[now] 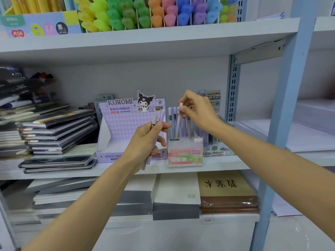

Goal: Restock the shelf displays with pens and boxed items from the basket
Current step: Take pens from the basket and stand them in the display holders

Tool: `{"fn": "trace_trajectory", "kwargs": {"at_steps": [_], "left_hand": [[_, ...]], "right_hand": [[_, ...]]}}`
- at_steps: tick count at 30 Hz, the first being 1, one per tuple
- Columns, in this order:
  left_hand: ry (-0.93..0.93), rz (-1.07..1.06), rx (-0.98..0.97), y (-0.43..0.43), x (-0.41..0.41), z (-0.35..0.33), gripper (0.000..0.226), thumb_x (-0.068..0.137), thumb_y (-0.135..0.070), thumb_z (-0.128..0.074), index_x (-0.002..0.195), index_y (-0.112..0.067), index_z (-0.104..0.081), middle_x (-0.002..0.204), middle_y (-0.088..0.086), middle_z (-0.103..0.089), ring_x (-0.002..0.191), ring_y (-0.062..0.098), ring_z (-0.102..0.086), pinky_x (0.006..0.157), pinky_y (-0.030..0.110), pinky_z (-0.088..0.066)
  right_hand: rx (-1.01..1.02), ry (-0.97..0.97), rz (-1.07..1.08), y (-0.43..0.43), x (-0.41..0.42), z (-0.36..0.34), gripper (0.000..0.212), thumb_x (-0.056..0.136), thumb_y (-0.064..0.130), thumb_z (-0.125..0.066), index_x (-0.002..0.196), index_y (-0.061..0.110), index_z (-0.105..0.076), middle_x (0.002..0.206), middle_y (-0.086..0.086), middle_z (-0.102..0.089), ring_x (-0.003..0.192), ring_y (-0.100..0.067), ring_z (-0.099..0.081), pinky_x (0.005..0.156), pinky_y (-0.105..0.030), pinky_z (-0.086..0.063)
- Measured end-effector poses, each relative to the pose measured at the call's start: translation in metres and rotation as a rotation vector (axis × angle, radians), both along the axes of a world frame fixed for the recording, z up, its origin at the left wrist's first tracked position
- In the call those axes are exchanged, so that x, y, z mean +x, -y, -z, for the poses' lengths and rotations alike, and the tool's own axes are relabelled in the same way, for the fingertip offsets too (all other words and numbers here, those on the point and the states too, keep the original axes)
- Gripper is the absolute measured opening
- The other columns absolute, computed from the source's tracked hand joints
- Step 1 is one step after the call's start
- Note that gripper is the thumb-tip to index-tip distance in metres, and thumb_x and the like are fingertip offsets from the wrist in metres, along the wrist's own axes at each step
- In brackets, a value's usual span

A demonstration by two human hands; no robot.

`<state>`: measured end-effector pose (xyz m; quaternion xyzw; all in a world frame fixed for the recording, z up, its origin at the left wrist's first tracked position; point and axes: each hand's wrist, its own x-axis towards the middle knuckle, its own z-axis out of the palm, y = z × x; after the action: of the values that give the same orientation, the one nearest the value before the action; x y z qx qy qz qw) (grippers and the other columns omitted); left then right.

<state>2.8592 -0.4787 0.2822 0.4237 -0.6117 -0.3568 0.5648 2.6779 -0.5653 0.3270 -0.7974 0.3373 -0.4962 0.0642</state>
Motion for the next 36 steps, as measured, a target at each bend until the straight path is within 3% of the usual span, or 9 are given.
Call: {"fn": "trace_trajectory", "kwargs": {"at_steps": [3,6,10,16,19,24,27,32,36], "left_hand": [[-0.004,-0.004,0.000,0.000,-0.001,0.000,0.029,0.102,-0.030,-0.047,0.102,-0.014,-0.070,0.099,0.000,-0.065,0.062,0.012,-0.054,0.042,0.018,-0.036],[-0.017,0.007,0.016,-0.001,-0.001,-0.002,0.029,0.102,-0.029,-0.046,0.102,-0.013,-0.071,0.094,0.001,-0.063,0.059,0.009,-0.054,0.041,0.018,-0.036],[-0.019,0.016,0.020,-0.003,-0.001,-0.003,0.030,0.102,-0.028,-0.046,0.101,-0.013,-0.071,0.093,0.002,-0.063,0.059,0.009,-0.054,0.042,0.018,-0.036],[-0.016,0.059,0.015,-0.007,-0.002,-0.007,0.031,0.102,-0.032,-0.047,0.097,-0.015,-0.073,0.087,0.003,-0.064,0.060,0.011,-0.055,0.043,0.020,-0.037],[0.006,0.084,0.014,-0.009,-0.007,-0.010,0.031,0.102,-0.034,-0.047,0.100,-0.016,-0.072,0.080,0.002,-0.065,0.060,0.011,-0.055,0.043,0.020,-0.038],[0.022,0.098,0.006,-0.015,-0.008,-0.015,0.031,0.102,-0.033,-0.046,0.104,-0.012,-0.069,0.071,0.000,-0.064,0.052,0.013,-0.054,0.042,0.022,-0.042],[-0.061,0.024,0.014,-0.018,-0.002,-0.019,0.027,0.098,-0.031,-0.054,0.097,-0.008,-0.069,0.060,-0.004,-0.047,0.038,0.007,-0.030,0.035,0.017,-0.024],[-0.305,-0.084,0.009,-0.024,0.003,-0.028,0.018,0.083,-0.025,-0.073,0.084,-0.007,-0.067,0.062,-0.006,-0.062,0.036,0.005,-0.031,0.032,0.015,-0.020],[-0.455,-0.114,-0.048,-0.029,-0.003,-0.033,0.008,0.085,-0.019,-0.071,0.091,-0.014,-0.070,0.076,-0.003,-0.073,0.039,0.003,-0.041,0.033,0.012,-0.024]], "right_hand": [[0.012,-0.038,-0.001,0.002,0.002,-0.001,0.008,0.092,0.004,-0.062,0.099,0.001,-0.059,0.079,-0.008,-0.068,0.067,-0.016,-0.066,0.073,-0.032,-0.056],[-0.002,-0.158,0.082,0.005,0.005,-0.002,0.017,0.092,0.009,-0.063,0.108,0.005,-0.066,0.092,-0.008,-0.069,0.081,-0.018,-0.064,0.084,-0.035,-0.053],[0.003,-0.345,0.196,0.002,0.007,0.000,0.035,0.095,0.019,-0.061,0.130,0.017,-0.060,0.098,-0.005,-0.051,0.086,-0.015,-0.049,0.083,-0.028,-0.042],[0.190,0.088,-0.162,-0.028,0.003,-0.010,0.030,0.097,0.028,-0.056,0.125,0.016,-0.061,0.100,-0.002,-0.064,0.076,-0.006,-0.056,0.071,-0.019,-0.047],[0.364,0.094,-0.382,-0.045,0.002,-0.015,0.023,0.095,0.025,-0.060,0.115,0.015,-0.066,0.087,0.004,-0.068,0.070,-0.002,-0.060,0.064,-0.016,-0.048],[0.381,0.308,-0.400,-0.049,-0.007,-0.024,0.013,0.094,0.007,-0.059,0.102,-0.001,-0.064,0.074,-0.002,-0.064,0.058,-0.007,-0.056,0.057,-0.019,-0.047],[0.402,0.464,-0.371,-0.045,-0.023,-0.030,0.010,0.094,0.004,-0.057,0.100,-0.001,-0.063,0.075,-0.007,-0.065,0.057,-0.010,-0.057,0.058,-0.019,-0.049],[0.476,0.322,-0.383,-0.046,-0.037,-0.012,0.006,0.091,0.001,-0.061,0.096,0.004,-0.062,0.076,-0.004,-0.073,0.064,-0.010,-0.065,0.063,-0.020,-0.053],[0.501,0.128,-0.406,-0.049,-0.037,0.001,0.010,0.088,0.006,-0.067,0.096,0.002,-0.062,0.088,-0.009,-0.075,0.075,-0.016,-0.067,0.073,-0.026,-0.055]]}}
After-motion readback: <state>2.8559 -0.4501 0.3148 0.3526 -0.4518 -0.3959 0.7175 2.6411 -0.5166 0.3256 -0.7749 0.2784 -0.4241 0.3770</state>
